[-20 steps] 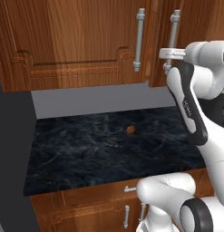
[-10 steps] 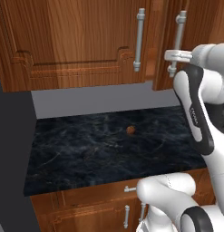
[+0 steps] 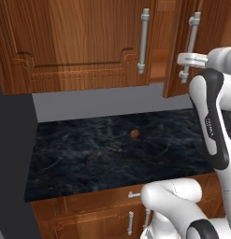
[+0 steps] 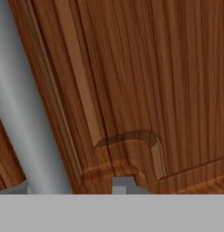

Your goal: Pick the bar soap and bar soap from the cabinet and place them on the counter.

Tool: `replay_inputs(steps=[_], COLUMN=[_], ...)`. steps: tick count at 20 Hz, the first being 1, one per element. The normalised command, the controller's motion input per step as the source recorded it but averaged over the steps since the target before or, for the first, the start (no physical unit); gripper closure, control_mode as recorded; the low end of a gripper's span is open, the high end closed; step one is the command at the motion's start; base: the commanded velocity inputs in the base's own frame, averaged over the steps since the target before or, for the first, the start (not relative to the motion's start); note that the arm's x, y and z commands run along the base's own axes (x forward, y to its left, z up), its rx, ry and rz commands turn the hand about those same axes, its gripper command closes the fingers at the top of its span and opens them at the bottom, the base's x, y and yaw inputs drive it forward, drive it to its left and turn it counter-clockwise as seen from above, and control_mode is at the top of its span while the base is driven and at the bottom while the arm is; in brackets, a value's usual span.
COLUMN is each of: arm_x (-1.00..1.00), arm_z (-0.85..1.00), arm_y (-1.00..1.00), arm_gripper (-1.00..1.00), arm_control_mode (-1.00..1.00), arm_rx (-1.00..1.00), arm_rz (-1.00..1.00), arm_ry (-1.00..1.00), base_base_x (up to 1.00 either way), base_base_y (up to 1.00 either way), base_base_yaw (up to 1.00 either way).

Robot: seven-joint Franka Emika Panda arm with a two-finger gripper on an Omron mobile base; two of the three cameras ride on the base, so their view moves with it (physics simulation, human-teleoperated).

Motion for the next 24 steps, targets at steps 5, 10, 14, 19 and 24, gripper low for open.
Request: replay_inputs(steps=[5,10,14,19,24], arm_x=[-0.46,-0.43,-0.38,-0.34,-0.29], arm_z=[0.00,0.00,0.00,0.00,0.00], arm_y=[-1.00,-1.00,-1.00,-1.00,-1.00], arm_gripper=[1.00,1.00,1.00,1.00,1.00], arm_control_mode=[-1.00,-1.00,-1.00,-1.00,-1.00], arm_rx=[0.05,0.06,0.06,0.07,0.08], arm_rz=[0.00,0.00,0.01,0.02,0.02], arm_ry=[0.00,0.00,0.00,0.00,0.00], base_base_x=[0.00,0.00,0.00,0.00,0.00], base_base_y=[0.00,0.00,0.00,0.00,0.00], base_base_yaw=[0.00,0.00,0.00,0.00,0.00])
